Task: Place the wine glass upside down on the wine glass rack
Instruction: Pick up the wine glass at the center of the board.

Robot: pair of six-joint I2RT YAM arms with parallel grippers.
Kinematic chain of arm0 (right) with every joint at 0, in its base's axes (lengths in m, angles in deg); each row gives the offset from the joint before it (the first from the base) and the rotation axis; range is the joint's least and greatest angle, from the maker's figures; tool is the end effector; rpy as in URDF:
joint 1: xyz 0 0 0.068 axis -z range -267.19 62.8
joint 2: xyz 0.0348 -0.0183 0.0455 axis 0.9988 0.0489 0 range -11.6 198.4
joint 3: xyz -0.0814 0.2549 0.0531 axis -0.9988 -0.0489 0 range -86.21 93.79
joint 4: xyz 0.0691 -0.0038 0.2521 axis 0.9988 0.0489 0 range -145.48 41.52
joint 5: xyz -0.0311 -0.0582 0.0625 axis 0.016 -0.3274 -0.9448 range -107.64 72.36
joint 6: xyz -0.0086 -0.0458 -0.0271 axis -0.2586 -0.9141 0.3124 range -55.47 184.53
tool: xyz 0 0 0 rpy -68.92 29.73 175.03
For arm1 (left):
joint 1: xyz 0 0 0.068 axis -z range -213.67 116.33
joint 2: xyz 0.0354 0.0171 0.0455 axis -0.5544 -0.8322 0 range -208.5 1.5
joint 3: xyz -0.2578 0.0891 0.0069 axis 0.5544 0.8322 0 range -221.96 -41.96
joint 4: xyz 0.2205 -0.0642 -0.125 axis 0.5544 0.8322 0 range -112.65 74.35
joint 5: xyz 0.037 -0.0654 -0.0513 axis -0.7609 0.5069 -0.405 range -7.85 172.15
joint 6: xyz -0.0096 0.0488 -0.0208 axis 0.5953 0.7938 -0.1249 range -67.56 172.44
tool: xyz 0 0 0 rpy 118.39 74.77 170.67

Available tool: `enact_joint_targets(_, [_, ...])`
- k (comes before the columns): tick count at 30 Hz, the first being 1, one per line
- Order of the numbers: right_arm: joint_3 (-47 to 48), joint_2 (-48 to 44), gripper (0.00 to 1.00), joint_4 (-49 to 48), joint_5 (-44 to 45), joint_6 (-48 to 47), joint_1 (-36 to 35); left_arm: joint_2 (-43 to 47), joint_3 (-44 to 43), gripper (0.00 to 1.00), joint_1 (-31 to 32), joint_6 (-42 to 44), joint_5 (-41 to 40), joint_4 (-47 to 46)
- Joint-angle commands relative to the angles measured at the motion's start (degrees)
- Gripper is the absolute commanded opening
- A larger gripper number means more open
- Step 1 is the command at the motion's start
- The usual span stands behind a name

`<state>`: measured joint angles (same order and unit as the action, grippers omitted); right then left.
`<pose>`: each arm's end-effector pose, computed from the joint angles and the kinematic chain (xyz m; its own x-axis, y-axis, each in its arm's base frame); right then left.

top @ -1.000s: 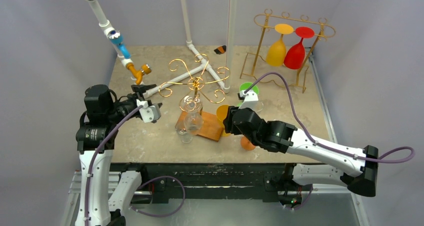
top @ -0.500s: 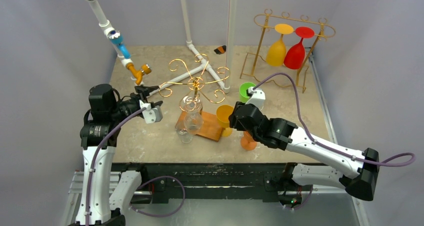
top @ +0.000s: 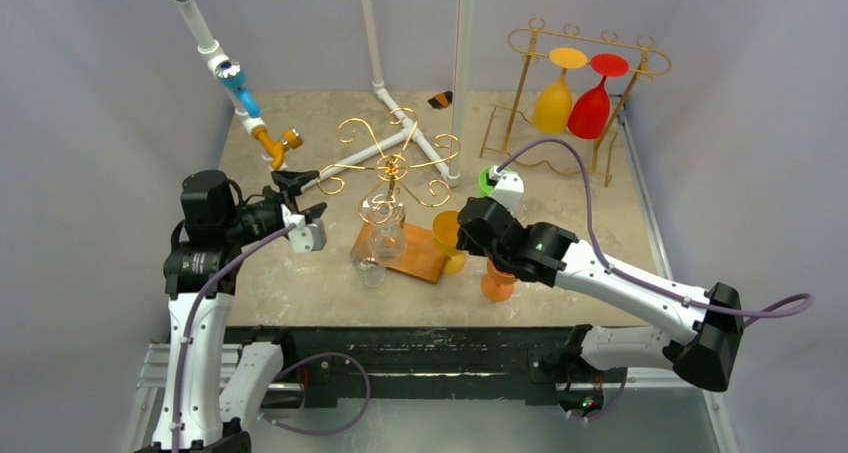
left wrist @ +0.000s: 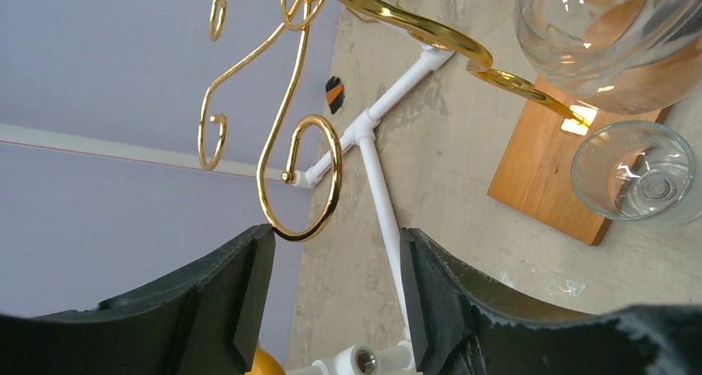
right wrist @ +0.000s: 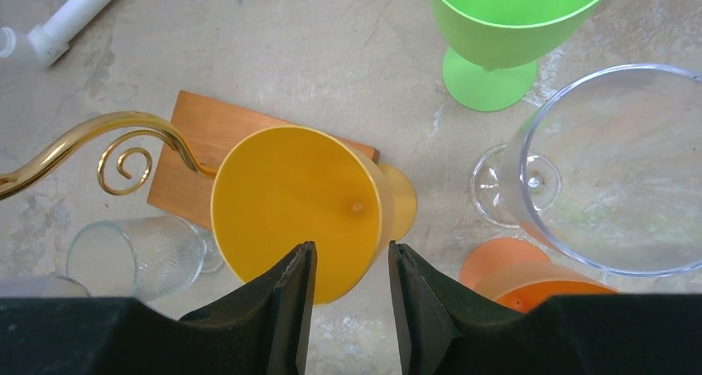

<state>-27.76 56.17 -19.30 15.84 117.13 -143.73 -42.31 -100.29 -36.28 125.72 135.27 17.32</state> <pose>0.1512 0.1929 0.3035 -0.6222 0.2603 -0.7383 0.0192 0.9479 0.3180 0.1390 -0.0222 0.3748 0.5414 0.6000 -0.5889 0.6108 0.2006 0.7659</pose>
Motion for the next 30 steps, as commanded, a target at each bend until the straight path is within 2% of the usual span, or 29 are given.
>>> enact_joint_targets(1, [1.26,-0.54,0.44,1.0,1.84,1.61,1.08,0.0,1.24,0.6,-0.12,3.15,4.44,-3.92])
enact_joint_targets(4, [-1.37,-2.2,0.43,-1.53,1.9,1.25,1.63,-0.2,1.68,0.58,-0.04,4.34,4.61,-4.6])
enact_joint_targets(8, [-3.24,-2.45,0.41,-3.44,0.89,0.69,2.95,0.82,2.08,0.47,0.15,3.55,5.61,-7.49])
enact_joint_targets(12, [-3.1,-1.24,0.38,-4.29,-0.01,0.17,3.12,3.18,3.0,0.41,0.17,4.73,5.77,-8.65])
enact_joint_targets(18, [-2.49,0.68,0.33,-4.89,-0.32,-0.94,3.35,4.76,3.21,0.39,0.18,6.65,5.14,-7.63])
enact_joint_targets(23, [-2.45,1.14,0.33,-5.05,-0.43,-1.35,3.53,4.98,2.27,0.38,0.16,6.63,3.7,-7.43])
enact_joint_targets(30, [-2.55,2.77,0.32,-5.45,-0.94,-1.97,4.13,4.25,3.81,0.41,0.18,11.68,7.0,-7.66])
